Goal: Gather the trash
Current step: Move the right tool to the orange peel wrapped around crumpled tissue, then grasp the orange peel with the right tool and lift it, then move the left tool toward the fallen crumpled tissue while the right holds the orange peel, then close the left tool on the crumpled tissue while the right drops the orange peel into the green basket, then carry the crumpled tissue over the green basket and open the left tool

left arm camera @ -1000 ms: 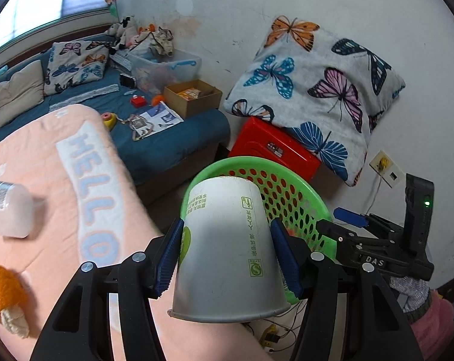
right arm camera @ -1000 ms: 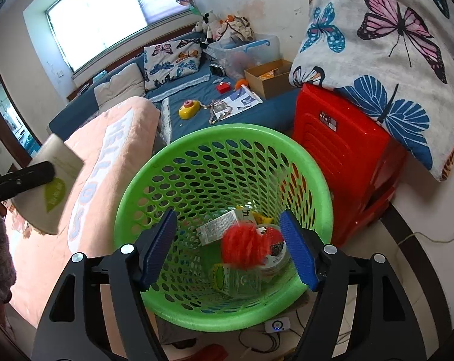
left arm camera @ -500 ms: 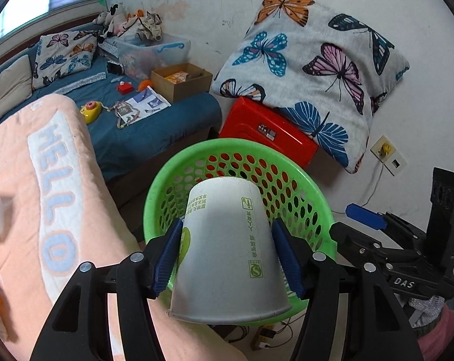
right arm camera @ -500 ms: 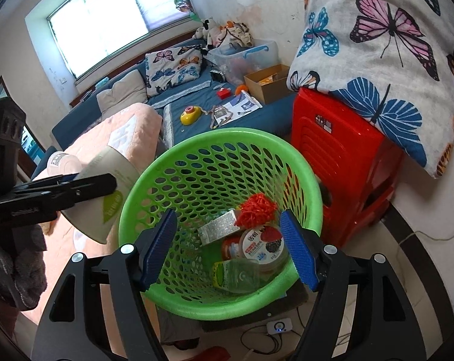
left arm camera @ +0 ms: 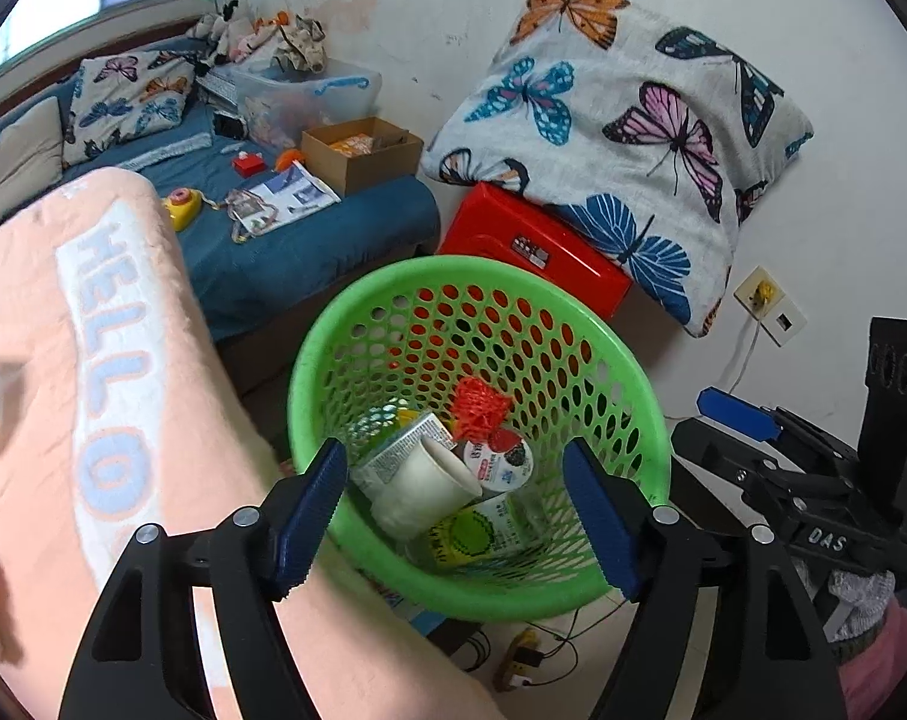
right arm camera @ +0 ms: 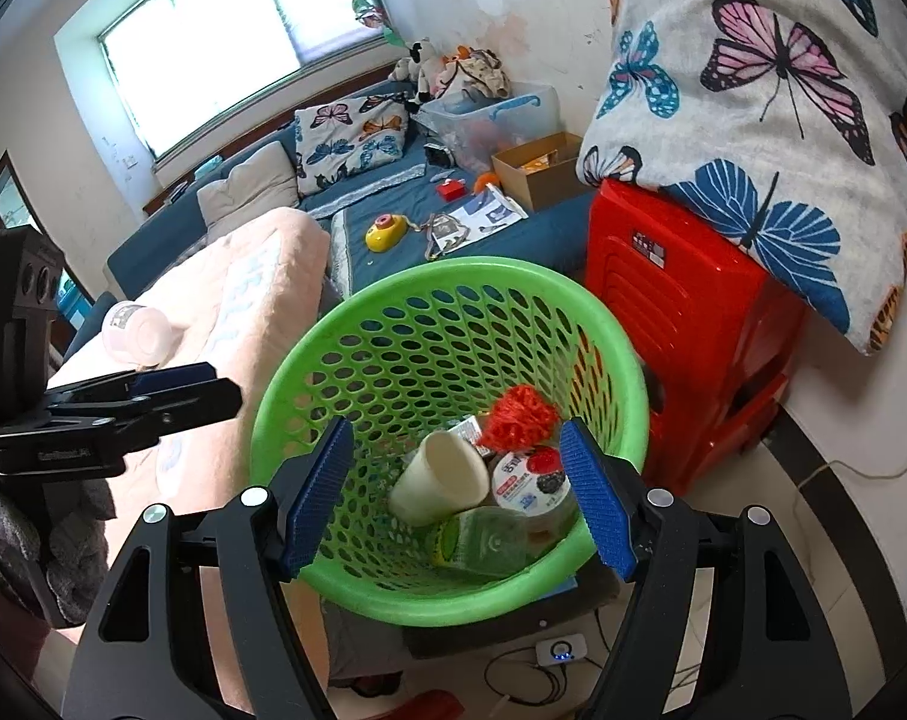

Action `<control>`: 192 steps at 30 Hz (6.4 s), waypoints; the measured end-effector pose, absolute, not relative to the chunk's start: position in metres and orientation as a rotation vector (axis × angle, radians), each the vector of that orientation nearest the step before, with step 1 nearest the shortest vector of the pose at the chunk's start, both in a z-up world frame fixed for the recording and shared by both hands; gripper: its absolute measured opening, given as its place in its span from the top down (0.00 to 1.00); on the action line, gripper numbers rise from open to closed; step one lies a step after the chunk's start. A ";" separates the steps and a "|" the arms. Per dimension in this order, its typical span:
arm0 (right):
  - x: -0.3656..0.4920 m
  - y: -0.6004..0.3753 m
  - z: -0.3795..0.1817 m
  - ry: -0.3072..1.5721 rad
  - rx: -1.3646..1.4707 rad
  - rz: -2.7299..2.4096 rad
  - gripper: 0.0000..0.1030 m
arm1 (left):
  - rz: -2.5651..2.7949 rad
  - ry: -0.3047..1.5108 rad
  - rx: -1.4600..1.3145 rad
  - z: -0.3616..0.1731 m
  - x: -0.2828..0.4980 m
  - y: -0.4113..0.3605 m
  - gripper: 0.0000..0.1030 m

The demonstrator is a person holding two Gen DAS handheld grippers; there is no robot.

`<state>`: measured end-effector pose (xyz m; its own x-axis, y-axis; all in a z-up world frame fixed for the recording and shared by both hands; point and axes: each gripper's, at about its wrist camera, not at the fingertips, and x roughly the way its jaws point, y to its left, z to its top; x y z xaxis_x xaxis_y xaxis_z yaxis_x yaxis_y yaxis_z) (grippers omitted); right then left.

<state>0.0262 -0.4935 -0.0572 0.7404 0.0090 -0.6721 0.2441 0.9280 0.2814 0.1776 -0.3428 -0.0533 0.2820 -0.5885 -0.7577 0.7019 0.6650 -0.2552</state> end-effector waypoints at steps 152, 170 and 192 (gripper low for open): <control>0.122 -0.357 -0.048 0.797 0.293 0.151 0.31 | -0.393 0.844 0.143 -0.076 0.233 -0.090 0.56; 0.087 -0.450 -0.072 0.802 0.351 -0.065 0.18 | -0.600 0.752 0.161 -0.019 0.197 -0.177 0.56; 0.029 -0.488 -0.053 0.705 0.396 -0.093 0.18 | -0.866 0.796 0.256 -0.023 0.165 -0.336 0.52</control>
<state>0.0295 -0.4876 -0.0527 0.7610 0.0488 -0.6469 0.2155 0.9215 0.3230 0.1647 -0.3365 -0.0226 0.3877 -0.5818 -0.7150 0.7619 0.6389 -0.1067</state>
